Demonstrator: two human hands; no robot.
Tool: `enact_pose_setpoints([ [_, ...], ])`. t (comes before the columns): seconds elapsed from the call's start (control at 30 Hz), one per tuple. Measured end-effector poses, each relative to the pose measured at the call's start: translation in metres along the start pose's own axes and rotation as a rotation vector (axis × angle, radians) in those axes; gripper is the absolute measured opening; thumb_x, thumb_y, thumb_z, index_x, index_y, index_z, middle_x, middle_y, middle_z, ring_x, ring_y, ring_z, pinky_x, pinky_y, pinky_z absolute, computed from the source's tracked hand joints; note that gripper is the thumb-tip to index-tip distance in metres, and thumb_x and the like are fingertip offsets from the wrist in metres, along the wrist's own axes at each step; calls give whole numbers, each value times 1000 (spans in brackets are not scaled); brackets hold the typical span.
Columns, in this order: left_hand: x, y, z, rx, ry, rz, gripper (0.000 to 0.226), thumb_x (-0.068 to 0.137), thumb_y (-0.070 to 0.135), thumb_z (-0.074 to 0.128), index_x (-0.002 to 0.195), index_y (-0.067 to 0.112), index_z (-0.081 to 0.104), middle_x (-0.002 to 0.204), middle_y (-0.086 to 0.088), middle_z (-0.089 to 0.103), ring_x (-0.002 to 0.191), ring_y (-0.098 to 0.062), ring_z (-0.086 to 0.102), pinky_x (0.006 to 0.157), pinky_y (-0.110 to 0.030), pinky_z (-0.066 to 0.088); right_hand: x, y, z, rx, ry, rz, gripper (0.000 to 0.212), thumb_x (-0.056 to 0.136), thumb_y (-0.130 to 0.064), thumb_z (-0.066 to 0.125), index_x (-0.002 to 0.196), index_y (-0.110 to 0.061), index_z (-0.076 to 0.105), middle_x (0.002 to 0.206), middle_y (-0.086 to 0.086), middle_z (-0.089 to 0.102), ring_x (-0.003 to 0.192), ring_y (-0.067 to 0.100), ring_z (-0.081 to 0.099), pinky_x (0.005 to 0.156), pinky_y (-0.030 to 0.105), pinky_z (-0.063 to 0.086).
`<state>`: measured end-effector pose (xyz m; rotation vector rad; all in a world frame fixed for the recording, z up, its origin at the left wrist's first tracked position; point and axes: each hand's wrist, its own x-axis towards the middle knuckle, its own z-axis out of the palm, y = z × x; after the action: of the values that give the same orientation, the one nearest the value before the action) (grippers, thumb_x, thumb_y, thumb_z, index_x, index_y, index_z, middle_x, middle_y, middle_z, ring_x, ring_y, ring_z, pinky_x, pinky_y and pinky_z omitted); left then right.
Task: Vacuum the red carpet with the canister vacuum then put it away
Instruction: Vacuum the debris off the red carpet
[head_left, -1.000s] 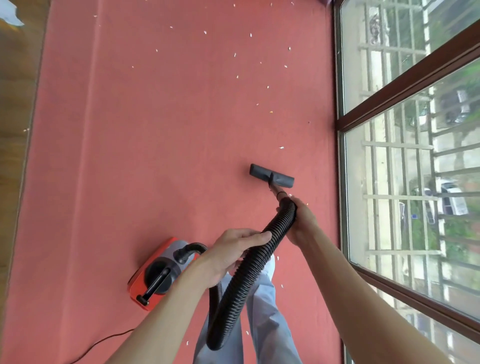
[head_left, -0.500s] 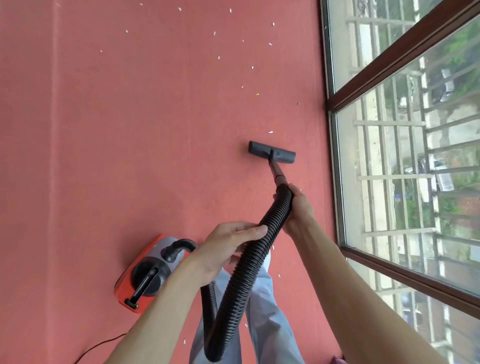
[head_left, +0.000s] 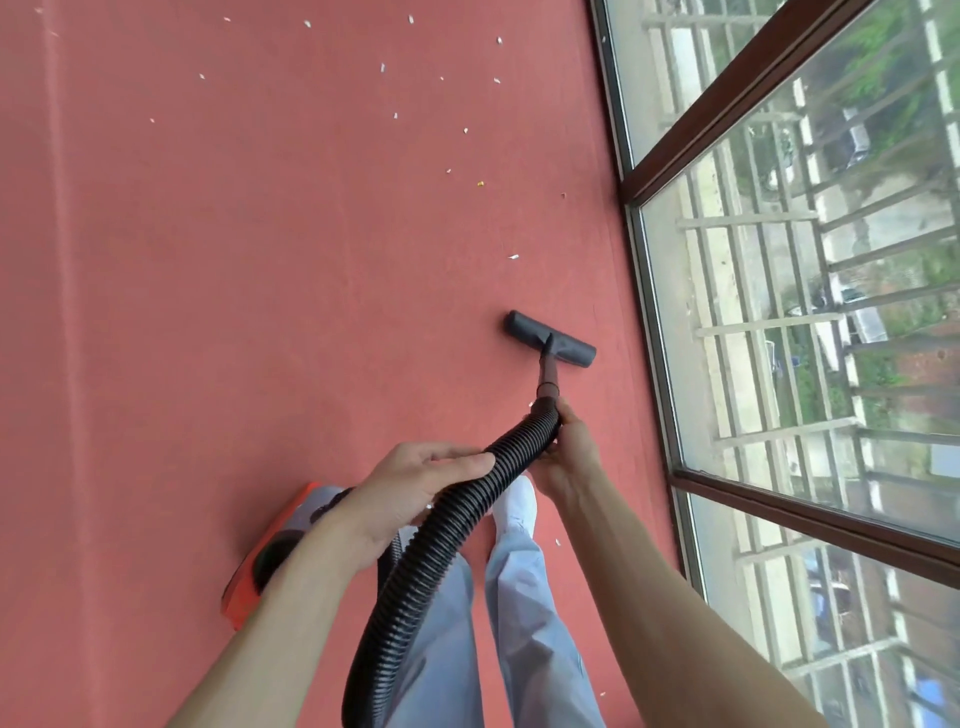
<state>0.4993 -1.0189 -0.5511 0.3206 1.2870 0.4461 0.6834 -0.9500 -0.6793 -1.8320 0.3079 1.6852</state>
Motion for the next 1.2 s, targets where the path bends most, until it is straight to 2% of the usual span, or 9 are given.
enact_pose_setpoints([
  [0.2, 1, 6, 12, -27, -118, 6, 31, 79, 39, 80, 106, 25, 78, 90, -3, 75, 79, -14, 67, 71, -27, 51, -19, -25, 0, 56, 52, -103, 36, 88, -32, 66, 109, -4, 59, 84, 11, 59, 57, 19, 56, 54, 29, 49],
  [0.33, 3, 11, 9, 31, -189, 14, 39, 74, 45, 77, 108, 26, 77, 90, -3, 75, 80, -13, 67, 72, -27, 51, -28, -28, -16, 94, 84, -65, 26, 91, -26, 61, 101, -2, 60, 85, 12, 59, 60, 19, 55, 55, 30, 49],
  [0.43, 10, 7, 12, 41, -134, -8, 45, 70, 48, 83, 109, 27, 77, 91, -4, 76, 83, -15, 68, 78, -31, 53, -20, -21, -20, 107, 76, 7, 35, 89, -29, 64, 112, -3, 59, 84, 12, 58, 60, 20, 57, 56, 30, 52],
  [0.5, 15, 2, 17, 60, -91, -24, 45, 71, 48, 84, 110, 27, 76, 92, -4, 76, 82, -15, 69, 74, -28, 53, -13, -18, -21, 82, 94, 9, 39, 89, -29, 66, 115, -1, 58, 87, 12, 59, 62, 20, 58, 56, 31, 53],
  [0.67, 19, -6, 34, 95, -24, -29, 27, 82, 43, 77, 104, 27, 78, 93, -11, 77, 79, -19, 68, 76, -38, 50, -3, -25, -19, 29, 84, 7, 37, 86, -33, 70, 109, -6, 60, 77, 7, 59, 56, 17, 57, 46, 25, 49],
  [0.83, 1, 18, 22, 106, -314, -50, 33, 85, 26, 77, 116, 17, 74, 95, -9, 75, 88, -24, 67, 68, -30, 57, -29, -25, -21, 8, 6, -20, 37, 86, -29, 68, 112, -3, 61, 92, 14, 61, 62, 20, 56, 62, 31, 52],
  [0.97, -10, 29, 4, 269, -455, -109, 30, 89, 18, 72, 118, 11, 72, 93, -11, 73, 87, -26, 66, 61, -27, 57, -49, 4, -24, 38, -18, 68, 23, 90, -22, 60, 103, -3, 59, 76, 15, 58, 58, 22, 52, 64, 35, 48],
  [1.1, -10, 24, -9, 261, -431, -133, 31, 90, 18, 70, 122, 15, 71, 94, -12, 72, 87, -27, 67, 66, -32, 57, -45, 22, -14, 54, -4, 77, 24, 92, -22, 58, 106, -3, 54, 75, 16, 56, 54, 21, 52, 52, 28, 47],
  [1.2, -7, 14, -10, 206, -284, -108, 27, 91, 21, 69, 118, 18, 73, 103, -17, 73, 88, -25, 67, 70, -34, 56, -34, 20, -5, 70, 51, 51, 28, 92, -23, 60, 109, -2, 54, 76, 15, 57, 54, 21, 54, 46, 24, 48],
])
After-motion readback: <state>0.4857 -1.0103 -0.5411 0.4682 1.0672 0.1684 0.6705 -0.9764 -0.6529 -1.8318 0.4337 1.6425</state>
